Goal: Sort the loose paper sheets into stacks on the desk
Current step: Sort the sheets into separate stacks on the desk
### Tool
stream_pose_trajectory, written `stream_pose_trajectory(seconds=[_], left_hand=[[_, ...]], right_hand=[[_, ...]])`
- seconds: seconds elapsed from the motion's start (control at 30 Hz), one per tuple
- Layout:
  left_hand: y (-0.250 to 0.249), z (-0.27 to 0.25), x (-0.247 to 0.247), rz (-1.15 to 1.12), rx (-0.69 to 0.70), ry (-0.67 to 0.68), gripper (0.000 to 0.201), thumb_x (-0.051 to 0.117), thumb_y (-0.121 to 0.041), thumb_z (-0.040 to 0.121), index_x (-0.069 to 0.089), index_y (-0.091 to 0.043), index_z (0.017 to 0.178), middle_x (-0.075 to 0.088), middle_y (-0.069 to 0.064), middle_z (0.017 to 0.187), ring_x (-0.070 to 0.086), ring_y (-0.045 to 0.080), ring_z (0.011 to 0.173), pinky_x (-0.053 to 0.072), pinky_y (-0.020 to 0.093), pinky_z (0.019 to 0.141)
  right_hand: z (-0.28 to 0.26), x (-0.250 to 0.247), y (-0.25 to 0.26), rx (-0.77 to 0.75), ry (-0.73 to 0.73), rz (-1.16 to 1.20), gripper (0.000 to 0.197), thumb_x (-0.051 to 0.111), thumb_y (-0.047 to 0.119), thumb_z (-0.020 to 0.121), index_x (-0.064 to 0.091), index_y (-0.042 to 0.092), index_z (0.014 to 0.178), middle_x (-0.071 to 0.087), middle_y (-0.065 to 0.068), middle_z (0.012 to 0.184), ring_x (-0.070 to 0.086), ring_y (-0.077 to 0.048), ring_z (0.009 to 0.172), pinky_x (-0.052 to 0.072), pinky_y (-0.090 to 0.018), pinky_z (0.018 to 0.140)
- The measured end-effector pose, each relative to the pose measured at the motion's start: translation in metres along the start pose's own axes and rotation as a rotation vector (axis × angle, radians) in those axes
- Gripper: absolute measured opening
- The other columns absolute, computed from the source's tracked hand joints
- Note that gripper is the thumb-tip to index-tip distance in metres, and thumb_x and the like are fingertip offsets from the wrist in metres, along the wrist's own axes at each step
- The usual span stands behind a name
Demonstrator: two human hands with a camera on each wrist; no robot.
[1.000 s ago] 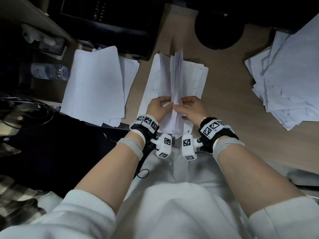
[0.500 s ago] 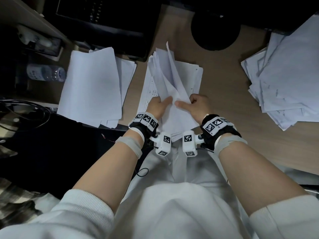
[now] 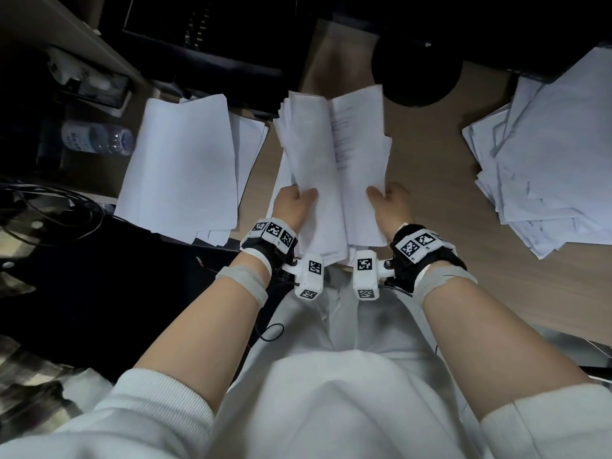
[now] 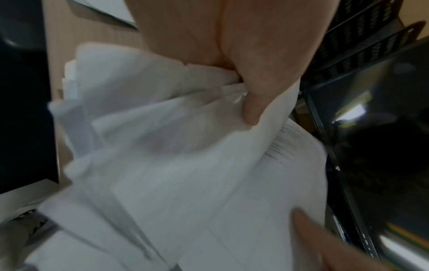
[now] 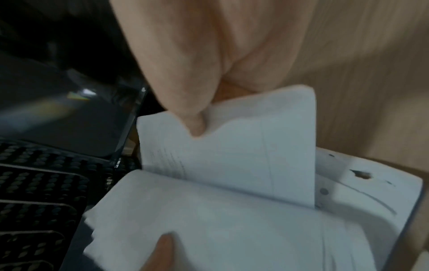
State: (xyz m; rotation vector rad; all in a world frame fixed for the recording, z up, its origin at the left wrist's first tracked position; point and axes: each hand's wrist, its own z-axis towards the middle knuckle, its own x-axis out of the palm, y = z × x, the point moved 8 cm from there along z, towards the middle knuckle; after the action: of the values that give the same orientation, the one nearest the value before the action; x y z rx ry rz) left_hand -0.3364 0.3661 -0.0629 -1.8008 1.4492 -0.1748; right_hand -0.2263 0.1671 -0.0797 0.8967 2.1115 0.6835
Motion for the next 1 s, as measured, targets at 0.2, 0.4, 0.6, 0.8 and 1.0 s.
stream_pose_trajectory(seconds=[0.2,0.4,0.6,0.8,1.0], left_hand=[[0.012,-0.003,-0.036,0.038,-0.005,-0.124,0.025,0.056,-0.033,0.091,0.065,-0.011,0.091,0.063,0.003,0.082,0.060,0.023,0.079,0.046,0.028,0.067],[0.014,-0.003,-0.075,0.035,0.016,-0.297,0.040,0.060,-0.026,0.095,0.040,-0.014,0.062,0.043,0.000,0.062,0.045,0.024,0.068,0.031,0.028,0.062],[0.013,-0.001,-0.081,0.078,0.039,-0.292,0.044,0.066,-0.031,0.092,0.042,-0.012,0.061,0.042,0.003,0.060,0.042,0.020,0.058,0.030,0.028,0.050],[-0.003,-0.001,-0.055,0.128,0.071,-0.197,0.042,0.072,-0.054,0.074,0.064,-0.013,0.082,0.070,0.001,0.076,0.066,0.023,0.072,0.055,0.033,0.066],[-0.026,-0.006,-0.021,-0.011,0.061,-0.093,0.047,0.080,-0.044,0.079,0.072,-0.004,0.103,0.072,0.008,0.093,0.067,0.022,0.081,0.050,0.028,0.068]], right_hand=[[0.006,-0.001,-0.031,0.174,-0.062,-0.195,0.032,0.054,0.027,0.094,0.059,-0.001,0.107,0.062,-0.014,0.100,0.061,-0.033,0.091,0.044,-0.033,0.074],[0.004,0.034,-0.029,0.195,-0.004,-0.187,0.031,0.054,0.016,0.089,0.042,0.013,0.062,0.048,-0.004,0.064,0.055,-0.025,0.073,0.042,-0.030,0.063],[-0.003,0.037,-0.031,0.216,0.031,-0.227,0.022,0.057,0.017,0.087,0.047,0.011,0.069,0.047,-0.005,0.069,0.048,-0.023,0.063,0.037,-0.028,0.058],[-0.016,0.014,0.023,-0.084,-0.139,0.004,0.046,0.077,0.035,0.079,0.057,0.019,0.117,0.062,0.003,0.112,0.060,-0.016,0.096,0.050,-0.030,0.082],[-0.026,0.034,0.057,-0.209,0.139,0.105,0.055,0.085,0.019,0.073,0.057,0.016,0.119,0.066,0.004,0.110,0.067,-0.012,0.094,0.057,-0.027,0.080]])
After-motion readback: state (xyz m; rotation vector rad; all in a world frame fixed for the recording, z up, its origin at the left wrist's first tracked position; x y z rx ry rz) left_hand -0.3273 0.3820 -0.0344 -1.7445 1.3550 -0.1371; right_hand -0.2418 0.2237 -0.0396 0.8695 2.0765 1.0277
